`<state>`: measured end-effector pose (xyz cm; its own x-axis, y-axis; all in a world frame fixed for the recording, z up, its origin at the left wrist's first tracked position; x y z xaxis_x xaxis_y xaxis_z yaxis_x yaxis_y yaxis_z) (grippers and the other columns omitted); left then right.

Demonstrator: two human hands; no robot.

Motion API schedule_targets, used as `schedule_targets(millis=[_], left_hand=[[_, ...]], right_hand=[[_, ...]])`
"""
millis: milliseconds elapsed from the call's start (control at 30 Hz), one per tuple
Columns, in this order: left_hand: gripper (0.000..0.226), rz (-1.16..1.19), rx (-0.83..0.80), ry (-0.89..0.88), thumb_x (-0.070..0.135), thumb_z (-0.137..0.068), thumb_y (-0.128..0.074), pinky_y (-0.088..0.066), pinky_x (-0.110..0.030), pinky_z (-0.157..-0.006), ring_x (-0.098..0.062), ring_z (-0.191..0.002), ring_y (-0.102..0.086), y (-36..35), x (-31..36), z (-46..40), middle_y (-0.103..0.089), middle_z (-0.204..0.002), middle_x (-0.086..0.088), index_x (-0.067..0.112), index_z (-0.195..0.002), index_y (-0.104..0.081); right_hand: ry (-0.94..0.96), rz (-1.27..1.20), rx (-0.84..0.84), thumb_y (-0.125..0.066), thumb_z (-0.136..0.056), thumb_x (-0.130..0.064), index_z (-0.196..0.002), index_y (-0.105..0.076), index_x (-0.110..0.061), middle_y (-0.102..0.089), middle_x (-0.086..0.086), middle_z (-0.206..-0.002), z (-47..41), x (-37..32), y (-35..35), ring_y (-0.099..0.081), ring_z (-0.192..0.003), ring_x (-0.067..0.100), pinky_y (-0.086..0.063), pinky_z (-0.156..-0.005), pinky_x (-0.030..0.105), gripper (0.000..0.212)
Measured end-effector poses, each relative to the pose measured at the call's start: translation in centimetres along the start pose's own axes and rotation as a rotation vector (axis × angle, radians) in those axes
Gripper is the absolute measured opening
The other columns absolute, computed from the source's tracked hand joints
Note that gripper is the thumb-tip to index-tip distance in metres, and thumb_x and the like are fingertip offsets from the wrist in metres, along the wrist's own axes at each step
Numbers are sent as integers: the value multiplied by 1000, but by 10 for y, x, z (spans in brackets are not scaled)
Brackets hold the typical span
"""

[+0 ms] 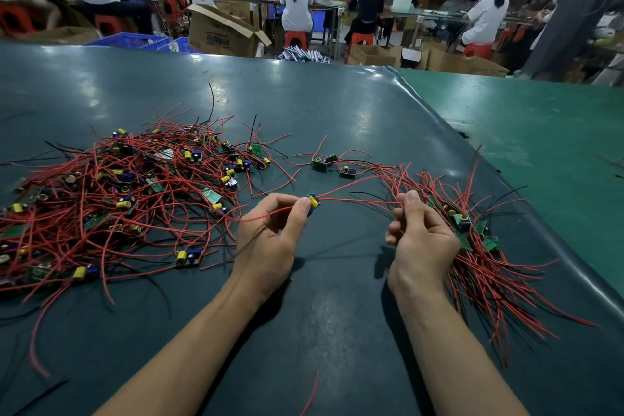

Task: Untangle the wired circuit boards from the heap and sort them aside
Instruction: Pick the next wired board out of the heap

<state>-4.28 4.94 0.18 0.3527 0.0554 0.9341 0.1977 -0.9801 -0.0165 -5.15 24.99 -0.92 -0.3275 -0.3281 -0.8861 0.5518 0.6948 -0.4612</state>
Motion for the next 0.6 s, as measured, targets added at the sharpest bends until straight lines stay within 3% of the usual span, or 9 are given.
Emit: schedule_targets(millis=[67, 133, 200, 267, 300, 367, 433, 500, 600], left_hand=[[17, 1, 142, -52, 28, -93, -63, -47, -33, -62, -10, -63, -56, 7, 2, -3, -62, -68, 6, 20, -78, -61], [22, -4, 299, -108, 35, -89, -62, -45, -30, -62, -9, -65, -54, 18, 3, -7, -59, -74, 1, 21, -74, -55], [26, -115, 356, -236, 37, -83, -64, -47, -26, -75, -4, -84, -60, 28, 6, -8, -60, -90, 0, 20, -68, -51], [27, -239, 300, -372, 29, -80, -67, -49, -33, -85, -11, -101, -62, 26, 10, -4, -64, -102, -2, 18, -64, -48], [26, -258, 240, -405, 27, -79, -68, -51, -35, -85, -12, -100, -64, 22, 10, -2, -67, -100, -1, 19, -64, -47], [25, -254, 99, -375, 33, -76, -72, -52, -33, -80, -7, -87, -67, 14, 8, 2, -69, -87, 11, 26, -69, -49], [28, -274, -11, -284, 47, -72, -75, -51, -28, -76, -7, -78, -64, 7, 6, 3, -66, -79, 14, 31, -78, -52], [27, -310, -91, -279, 55, -77, -68, -51, -32, -77, -9, -78, -63, 4, 7, 3, -66, -83, 14, 34, -90, -57], [24, -357, -203, -375, 40, -91, -59, -52, -41, -79, -12, -84, -63, 1, 12, 5, -66, -94, 14, 31, -113, -62]], right_hand=[[-6, -15, 45, -57, -99, -22, -79, -68, -10, -58, -5, -55, -2, -2, 3, -46, -39, 6, -35, -35, 18, 27], [62, 30, 63, -52, -101, -24, -81, -69, -13, -59, -5, -59, -3, -8, 7, -46, -40, 6, -35, -36, 19, 29], [209, 201, -25, -51, -100, -27, -84, -70, -23, -62, -6, -67, 5, -13, 3, -49, -44, 8, -38, -40, 23, 24], [329, 362, -240, -55, -94, -29, -91, -69, -33, -65, -6, -75, 24, -10, -12, -57, -55, 14, -47, -48, 29, 15], [354, 418, -378, -57, -92, -28, -95, -68, -37, -67, -4, -80, 35, -6, -21, -61, -62, 17, -51, -54, 32, 15], [351, 468, -648, -58, -89, -20, -101, -65, -38, -70, -2, -92, 52, 3, -34, -65, -73, 15, -54, -62, 32, 24], [262, 441, -810, -58, -88, -10, -102, -66, -33, -72, -3, -100, 59, 7, -39, -64, -75, 3, -51, -66, 25, 28], [41, 302, -837, -62, -86, -11, -105, -71, -23, -73, -3, -89, 58, 7, -39, -61, -67, 2, -49, -57, 19, 25], [-204, 110, -763, -72, -84, -19, -106, -73, -18, -71, 0, -80, 50, 5, -34, -60, -62, 10, -47, -44, 20, 22]])
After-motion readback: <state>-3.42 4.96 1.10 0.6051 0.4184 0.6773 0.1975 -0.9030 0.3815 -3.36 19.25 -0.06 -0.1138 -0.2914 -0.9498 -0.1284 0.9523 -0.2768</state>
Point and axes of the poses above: each hand's wrist, its own z-axis away from the middle knuckle, its own y-axis out of the back of the hand, x = y × z, the point moved 4 cm from there along -z, towards the middle knuckle
